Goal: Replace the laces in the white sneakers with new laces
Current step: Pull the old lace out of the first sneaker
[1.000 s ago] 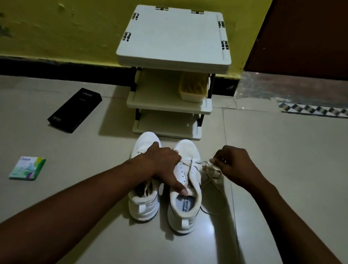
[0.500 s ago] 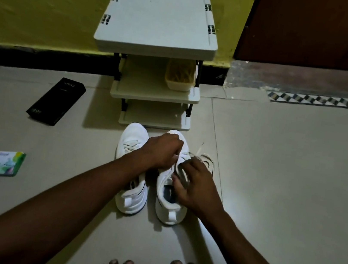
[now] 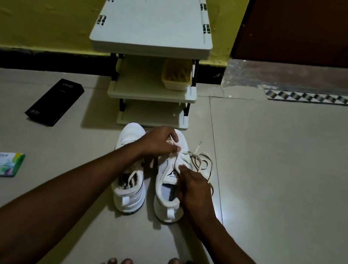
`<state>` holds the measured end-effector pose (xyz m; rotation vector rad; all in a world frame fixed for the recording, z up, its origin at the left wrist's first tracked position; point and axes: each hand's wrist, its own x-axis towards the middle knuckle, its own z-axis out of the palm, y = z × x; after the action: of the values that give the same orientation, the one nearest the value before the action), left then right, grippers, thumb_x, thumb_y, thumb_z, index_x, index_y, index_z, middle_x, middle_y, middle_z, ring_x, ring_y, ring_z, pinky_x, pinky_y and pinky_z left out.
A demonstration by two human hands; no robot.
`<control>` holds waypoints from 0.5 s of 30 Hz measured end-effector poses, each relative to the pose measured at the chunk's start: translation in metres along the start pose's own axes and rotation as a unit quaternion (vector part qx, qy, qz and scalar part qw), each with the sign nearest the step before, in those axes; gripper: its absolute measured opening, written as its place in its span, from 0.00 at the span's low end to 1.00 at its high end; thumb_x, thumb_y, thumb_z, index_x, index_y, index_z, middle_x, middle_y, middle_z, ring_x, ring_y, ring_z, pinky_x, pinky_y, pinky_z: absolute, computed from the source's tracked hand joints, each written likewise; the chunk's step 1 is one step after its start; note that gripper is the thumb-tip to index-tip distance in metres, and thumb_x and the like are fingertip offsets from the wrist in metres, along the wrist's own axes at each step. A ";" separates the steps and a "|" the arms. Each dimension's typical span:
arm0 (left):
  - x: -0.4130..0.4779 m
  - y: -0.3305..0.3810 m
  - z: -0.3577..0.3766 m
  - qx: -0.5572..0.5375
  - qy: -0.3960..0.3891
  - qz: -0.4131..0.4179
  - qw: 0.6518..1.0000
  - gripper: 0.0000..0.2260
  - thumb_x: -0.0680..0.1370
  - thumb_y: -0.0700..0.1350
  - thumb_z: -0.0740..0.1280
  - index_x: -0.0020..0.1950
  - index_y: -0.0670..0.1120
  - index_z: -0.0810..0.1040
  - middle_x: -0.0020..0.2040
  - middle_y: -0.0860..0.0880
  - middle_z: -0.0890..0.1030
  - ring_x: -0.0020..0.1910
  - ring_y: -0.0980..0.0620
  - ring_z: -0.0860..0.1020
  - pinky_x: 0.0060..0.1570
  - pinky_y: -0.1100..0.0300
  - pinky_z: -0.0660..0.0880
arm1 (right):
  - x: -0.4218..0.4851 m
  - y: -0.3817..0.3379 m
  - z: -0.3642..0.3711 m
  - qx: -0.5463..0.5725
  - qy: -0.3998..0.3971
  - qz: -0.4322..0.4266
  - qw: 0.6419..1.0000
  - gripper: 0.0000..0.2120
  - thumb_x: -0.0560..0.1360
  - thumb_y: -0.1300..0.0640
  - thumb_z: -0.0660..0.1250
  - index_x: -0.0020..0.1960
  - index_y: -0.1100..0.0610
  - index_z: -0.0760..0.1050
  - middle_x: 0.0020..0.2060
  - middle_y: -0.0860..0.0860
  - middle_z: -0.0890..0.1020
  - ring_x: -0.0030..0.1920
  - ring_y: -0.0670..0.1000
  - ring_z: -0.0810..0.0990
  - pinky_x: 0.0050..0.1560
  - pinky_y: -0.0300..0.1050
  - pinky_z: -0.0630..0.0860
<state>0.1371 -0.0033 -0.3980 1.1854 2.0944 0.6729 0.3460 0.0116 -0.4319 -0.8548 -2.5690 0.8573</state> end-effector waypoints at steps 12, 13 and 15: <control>0.001 0.004 -0.004 -0.290 0.233 -0.166 0.913 0.14 0.84 0.40 0.60 0.39 0.49 0.73 0.35 0.48 0.78 0.34 0.50 0.75 0.27 0.64 0.69 | 0.004 -0.003 0.001 -0.036 -0.038 0.009 0.999 0.29 0.64 0.56 0.63 0.65 0.58 0.76 0.49 0.55 0.83 0.50 0.59 0.81 0.45 0.46 0.75; -0.002 0.006 -0.004 -0.264 0.195 -0.130 0.935 0.14 0.85 0.40 0.59 0.40 0.48 0.73 0.36 0.47 0.78 0.34 0.50 0.75 0.32 0.62 0.71 | 0.004 -0.003 0.001 -0.033 -0.034 0.010 0.999 0.28 0.64 0.56 0.63 0.64 0.59 0.77 0.48 0.55 0.83 0.49 0.60 0.80 0.44 0.47 0.75; -0.005 0.000 -0.002 -0.095 0.093 -0.018 0.991 0.10 0.85 0.43 0.58 0.45 0.47 0.72 0.44 0.45 0.79 0.41 0.48 0.76 0.41 0.55 0.72 | 0.004 -0.004 0.000 -0.034 -0.033 0.009 0.999 0.27 0.64 0.56 0.61 0.62 0.59 0.77 0.47 0.55 0.83 0.49 0.60 0.80 0.42 0.50 0.77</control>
<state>0.1372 -0.0080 -0.3953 1.0104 2.1403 0.9753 0.3408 0.0119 -0.4293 -0.8848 -2.6650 0.8191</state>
